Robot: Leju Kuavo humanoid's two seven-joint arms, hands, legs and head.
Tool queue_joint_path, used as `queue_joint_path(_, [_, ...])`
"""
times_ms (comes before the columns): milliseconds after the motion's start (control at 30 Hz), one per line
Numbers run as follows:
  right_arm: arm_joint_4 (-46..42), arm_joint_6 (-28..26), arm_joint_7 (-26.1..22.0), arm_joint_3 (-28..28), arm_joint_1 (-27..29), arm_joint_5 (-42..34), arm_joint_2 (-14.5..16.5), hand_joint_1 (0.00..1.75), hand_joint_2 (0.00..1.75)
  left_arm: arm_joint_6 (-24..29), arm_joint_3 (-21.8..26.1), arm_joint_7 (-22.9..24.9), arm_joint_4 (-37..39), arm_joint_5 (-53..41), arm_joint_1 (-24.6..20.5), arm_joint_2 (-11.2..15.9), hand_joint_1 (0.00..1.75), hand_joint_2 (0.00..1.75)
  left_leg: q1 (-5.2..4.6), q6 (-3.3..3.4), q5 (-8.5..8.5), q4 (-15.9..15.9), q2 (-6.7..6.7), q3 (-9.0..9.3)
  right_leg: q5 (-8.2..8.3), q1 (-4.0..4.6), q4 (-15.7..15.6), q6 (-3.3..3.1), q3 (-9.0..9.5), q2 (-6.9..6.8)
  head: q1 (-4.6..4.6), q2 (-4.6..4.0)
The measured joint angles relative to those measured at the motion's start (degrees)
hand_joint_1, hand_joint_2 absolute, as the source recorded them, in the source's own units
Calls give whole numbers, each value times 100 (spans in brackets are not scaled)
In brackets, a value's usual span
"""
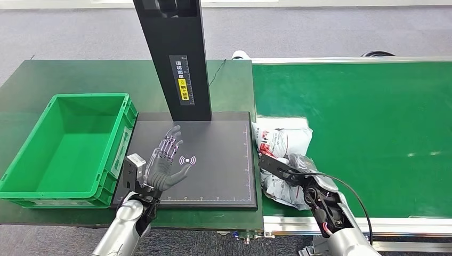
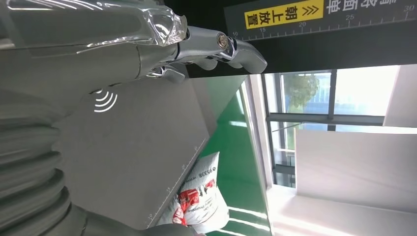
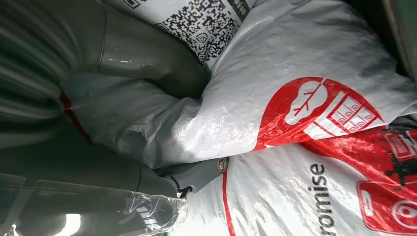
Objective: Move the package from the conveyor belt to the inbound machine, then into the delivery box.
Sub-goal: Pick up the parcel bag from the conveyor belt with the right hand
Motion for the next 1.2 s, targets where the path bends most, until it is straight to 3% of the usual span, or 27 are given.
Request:
queue_joint_path(400, [-6,-395,18,23,42,-61,16,175,175,39,70,-11,-174,-5,189,11,0,175,0,0,0,0,-1,-2,0,0,0,0,0,0,0,0])
queue_joint_path(767, [-1346,-2092,-97,-480,568,-816,160,175,175,220,348,-144,-692,142,521,24,0,175,0,0,0,0,-1,-19,-1,0,0,0,-18,-1,-1,0])
queue_joint_path(1200, [-2049,-2177,-195,-648,798,-924,207,175,175,286,455,-192,-827,214,522,17,0,175,0,0,0,0,-1,-20,-1,0,0,0,-19,-1,-1,0])
